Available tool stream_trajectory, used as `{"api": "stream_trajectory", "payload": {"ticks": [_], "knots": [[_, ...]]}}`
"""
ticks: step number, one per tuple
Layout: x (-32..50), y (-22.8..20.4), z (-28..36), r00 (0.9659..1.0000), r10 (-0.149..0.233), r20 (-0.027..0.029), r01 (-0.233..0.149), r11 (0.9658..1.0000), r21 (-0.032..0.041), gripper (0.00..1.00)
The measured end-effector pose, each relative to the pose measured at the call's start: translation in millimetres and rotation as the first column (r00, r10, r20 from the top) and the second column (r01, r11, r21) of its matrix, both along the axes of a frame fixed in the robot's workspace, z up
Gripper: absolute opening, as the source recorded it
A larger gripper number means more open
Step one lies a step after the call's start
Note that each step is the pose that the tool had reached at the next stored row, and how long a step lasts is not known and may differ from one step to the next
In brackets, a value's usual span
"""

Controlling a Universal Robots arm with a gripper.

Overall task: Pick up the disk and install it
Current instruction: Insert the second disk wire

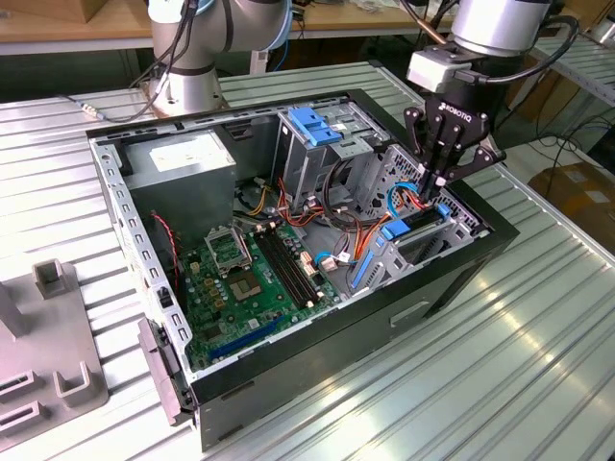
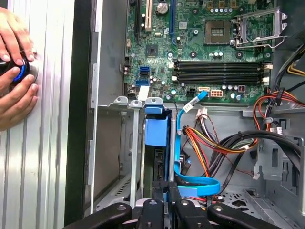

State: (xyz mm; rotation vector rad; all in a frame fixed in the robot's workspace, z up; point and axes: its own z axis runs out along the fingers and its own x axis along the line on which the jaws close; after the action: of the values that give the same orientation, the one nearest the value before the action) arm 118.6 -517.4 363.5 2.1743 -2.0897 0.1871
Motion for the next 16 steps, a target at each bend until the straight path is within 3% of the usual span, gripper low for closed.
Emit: {"api": "stream_trajectory", "payload": {"ticks": [1, 2, 5, 6, 8, 11, 12, 13, 14, 16], "knots": [[-2.7, 0.0, 0.0, 1.0, 0.0, 0.0098, 0.0, 1.0, 0.0, 0.16], [-5.2, 0.0, -0.3, 0.9999, 0.0, 0.0151, 0.0, 1.0, 0.0006, 0.16], [-9.5, -0.2, -0.8, 0.9998, 0.0, 0.0199, 0.0, 0.9999, 0.0134, 0.16], [-11.5, -0.5, -1.1, 0.9997, 0.0, 0.0232, 0.0, 0.9997, 0.0229, 0.16], [-13.5, -1.2, -1.4, 0.9996, -0.001, 0.0276, 0.0, 0.9994, 0.035, 0.16], [-17.2, -4.1, -2.2, 0.9992, -0.001, 0.0388, -0.001, 0.9983, 0.058, 0.16], [-17.8, -5.7, -2.4, 0.9991, -0.002, 0.0414, -0.001, 0.9977, 0.0675, 0.16], [-18.2, -8.3, -2.7, 0.999, -0.002, 0.0445, -0.001, 0.9966, 0.0823, 0.16], [-18.3, -9.3, -2.8, 0.999, -0.002, 0.0454, -0.001, 0.9962, 0.0867, 0.16], [-18.4, -9.3, -2.8, 0.999, -0.003, 0.0455, -0.001, 0.9962, 0.0867, 0.16]]}}
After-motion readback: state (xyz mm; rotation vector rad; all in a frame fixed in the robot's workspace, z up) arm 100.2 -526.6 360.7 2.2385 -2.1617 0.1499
